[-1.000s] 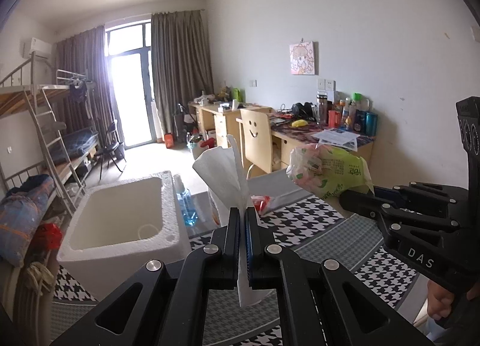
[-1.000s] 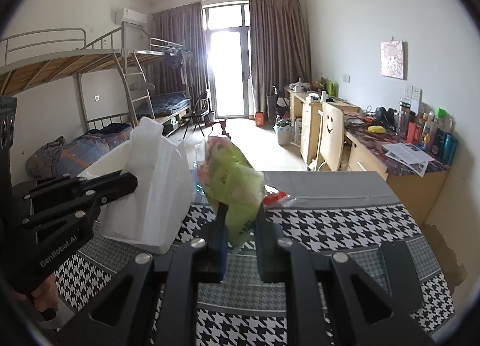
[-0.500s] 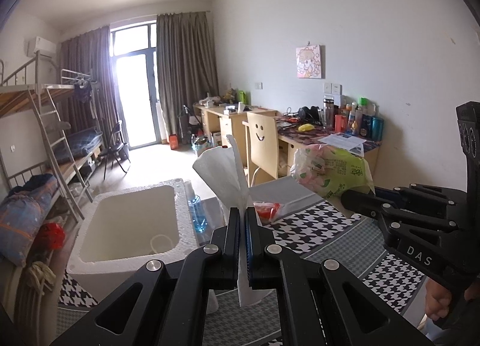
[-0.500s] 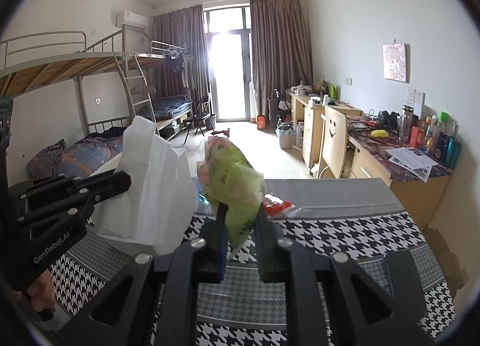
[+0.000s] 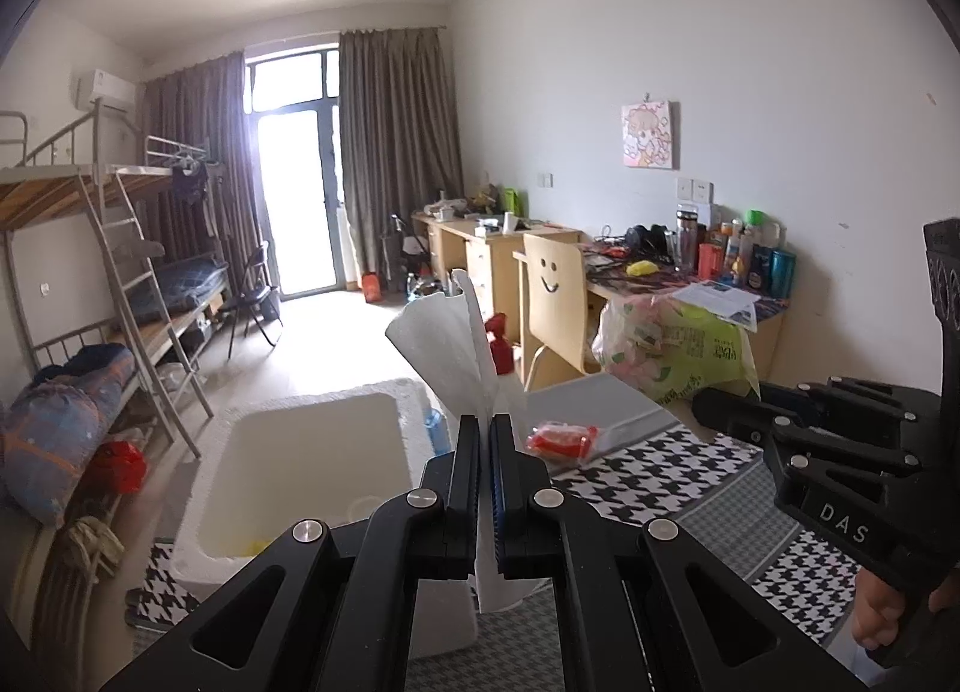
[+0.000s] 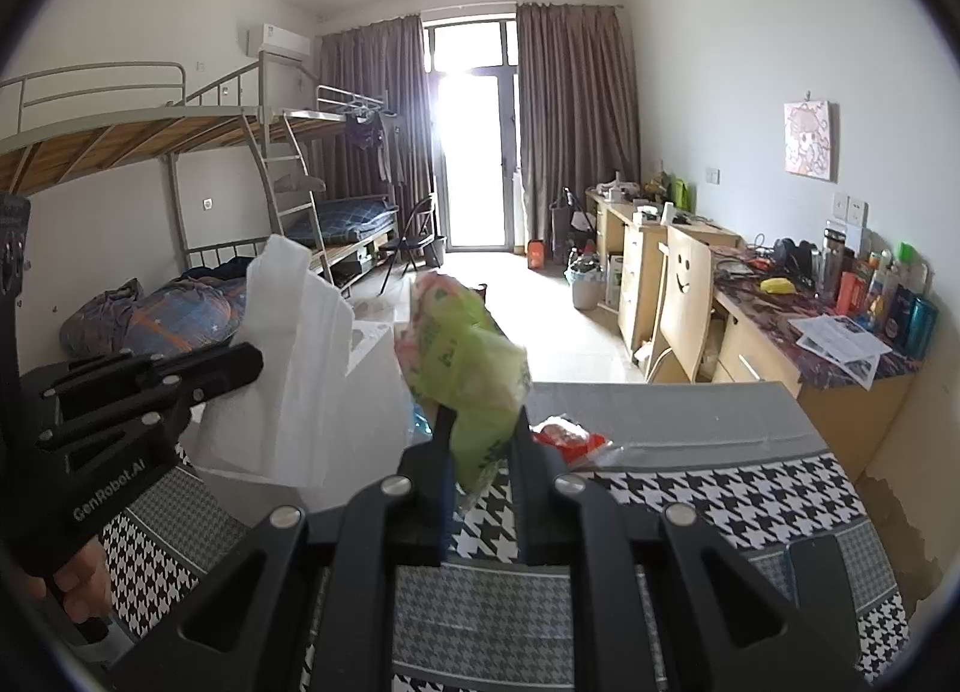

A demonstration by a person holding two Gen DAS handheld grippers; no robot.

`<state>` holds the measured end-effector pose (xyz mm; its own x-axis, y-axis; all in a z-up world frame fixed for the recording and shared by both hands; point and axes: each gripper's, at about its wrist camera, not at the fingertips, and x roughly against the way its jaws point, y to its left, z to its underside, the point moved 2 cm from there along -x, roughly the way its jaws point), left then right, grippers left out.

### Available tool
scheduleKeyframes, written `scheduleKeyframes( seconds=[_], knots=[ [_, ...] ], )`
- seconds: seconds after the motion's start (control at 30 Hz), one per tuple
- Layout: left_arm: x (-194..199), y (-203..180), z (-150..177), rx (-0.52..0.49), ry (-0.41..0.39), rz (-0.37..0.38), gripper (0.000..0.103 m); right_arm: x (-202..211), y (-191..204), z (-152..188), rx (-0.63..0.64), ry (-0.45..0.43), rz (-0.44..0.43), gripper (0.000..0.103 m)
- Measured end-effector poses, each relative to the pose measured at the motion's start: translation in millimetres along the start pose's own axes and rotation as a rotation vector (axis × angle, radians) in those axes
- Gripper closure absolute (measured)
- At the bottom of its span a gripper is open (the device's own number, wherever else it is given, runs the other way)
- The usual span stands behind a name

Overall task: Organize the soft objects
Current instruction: 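Carry the tissue pack and plastic bag toward the foam box with both grippers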

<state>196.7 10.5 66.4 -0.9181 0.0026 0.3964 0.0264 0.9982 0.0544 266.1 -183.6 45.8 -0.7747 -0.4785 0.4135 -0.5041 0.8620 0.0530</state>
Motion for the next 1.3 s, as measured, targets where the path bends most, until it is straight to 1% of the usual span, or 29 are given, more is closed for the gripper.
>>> scheduleKeyframes(
  seconds=[0.13,0.4,0.67,0.83,1.3],
  knots=[
    [-2,7,-3,0.008,-0.004,-0.019,0.099,-8,3,-4,0.007,0.009,-0.001,0.084],
    [-2,17,-5,0.02,-0.007,-0.049,0.099,-14,9,-12,0.003,0.013,-0.029,0.084],
    [-1,26,-6,0.038,-0.013,-0.082,0.099,-20,20,-23,0.027,0.005,-0.062,0.084],
    [1,33,-6,0.053,-0.013,-0.105,0.099,-27,24,-24,0.016,0.021,-0.095,0.084],
    [-4,61,-8,0.095,-0.009,-0.165,0.099,-42,40,-29,0.035,0.056,-0.138,0.084]
  ],
)
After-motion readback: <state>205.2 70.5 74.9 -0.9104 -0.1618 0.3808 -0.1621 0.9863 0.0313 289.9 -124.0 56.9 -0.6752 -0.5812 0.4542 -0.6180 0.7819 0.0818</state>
